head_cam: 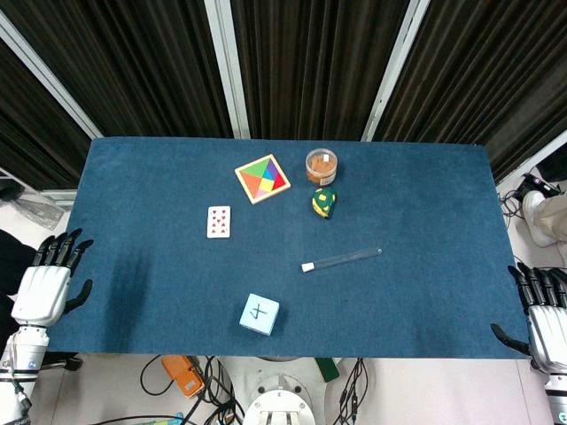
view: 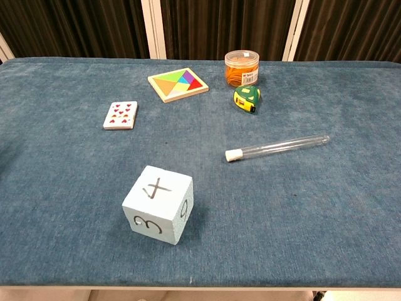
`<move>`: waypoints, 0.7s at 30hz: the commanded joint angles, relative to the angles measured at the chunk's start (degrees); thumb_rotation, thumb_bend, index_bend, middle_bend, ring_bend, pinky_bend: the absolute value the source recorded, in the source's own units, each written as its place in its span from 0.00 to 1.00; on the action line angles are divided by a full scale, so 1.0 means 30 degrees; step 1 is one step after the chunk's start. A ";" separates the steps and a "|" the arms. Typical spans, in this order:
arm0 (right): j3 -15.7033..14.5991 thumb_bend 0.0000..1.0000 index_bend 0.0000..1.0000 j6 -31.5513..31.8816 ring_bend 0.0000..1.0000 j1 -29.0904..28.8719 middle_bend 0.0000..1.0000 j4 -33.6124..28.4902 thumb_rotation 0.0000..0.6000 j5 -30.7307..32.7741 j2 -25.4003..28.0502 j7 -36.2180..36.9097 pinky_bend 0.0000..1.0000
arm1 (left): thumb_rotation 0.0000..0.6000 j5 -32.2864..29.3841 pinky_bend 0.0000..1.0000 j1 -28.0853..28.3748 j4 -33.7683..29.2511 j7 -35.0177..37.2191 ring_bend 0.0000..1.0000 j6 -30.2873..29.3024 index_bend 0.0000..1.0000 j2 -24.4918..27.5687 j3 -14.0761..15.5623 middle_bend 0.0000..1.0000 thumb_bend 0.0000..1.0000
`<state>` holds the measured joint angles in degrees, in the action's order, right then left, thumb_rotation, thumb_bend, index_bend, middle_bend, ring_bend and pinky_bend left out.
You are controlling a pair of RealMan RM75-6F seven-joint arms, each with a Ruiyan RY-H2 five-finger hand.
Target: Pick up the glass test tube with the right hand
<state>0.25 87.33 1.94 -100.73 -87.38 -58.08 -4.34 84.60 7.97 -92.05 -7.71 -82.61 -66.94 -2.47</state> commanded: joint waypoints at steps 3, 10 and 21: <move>0.0007 0.29 0.11 -0.0222 0.06 -0.0096 0.10 -0.0068 1.00 0.0105 -0.0054 -0.0219 0.00 | 1.00 -0.0022 0.04 -0.0058 -0.0078 0.0063 0.00 -0.0070 0.14 0.0034 0.0002 0.02 0.37; 0.0013 0.29 0.16 -0.1341 0.06 -0.0931 0.10 -0.0239 1.00 -0.0422 -0.0034 -0.0099 0.00 | 1.00 -0.0284 0.04 -0.0124 -0.0227 -0.0131 0.00 -0.0094 0.14 -0.0086 -0.0070 0.02 0.37; 0.2370 0.30 0.37 -0.9400 0.10 -0.7253 0.26 -0.2423 1.00 0.1693 -0.0167 -0.2864 0.00 | 1.00 -0.0383 0.04 -0.0226 -0.0307 -0.0035 0.00 -0.0265 0.14 -0.0035 -0.0155 0.02 0.37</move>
<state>4.13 65.81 -13.64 -105.99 -85.95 -57.47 -9.34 83.52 7.32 -92.94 -7.89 -83.40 -67.08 -2.88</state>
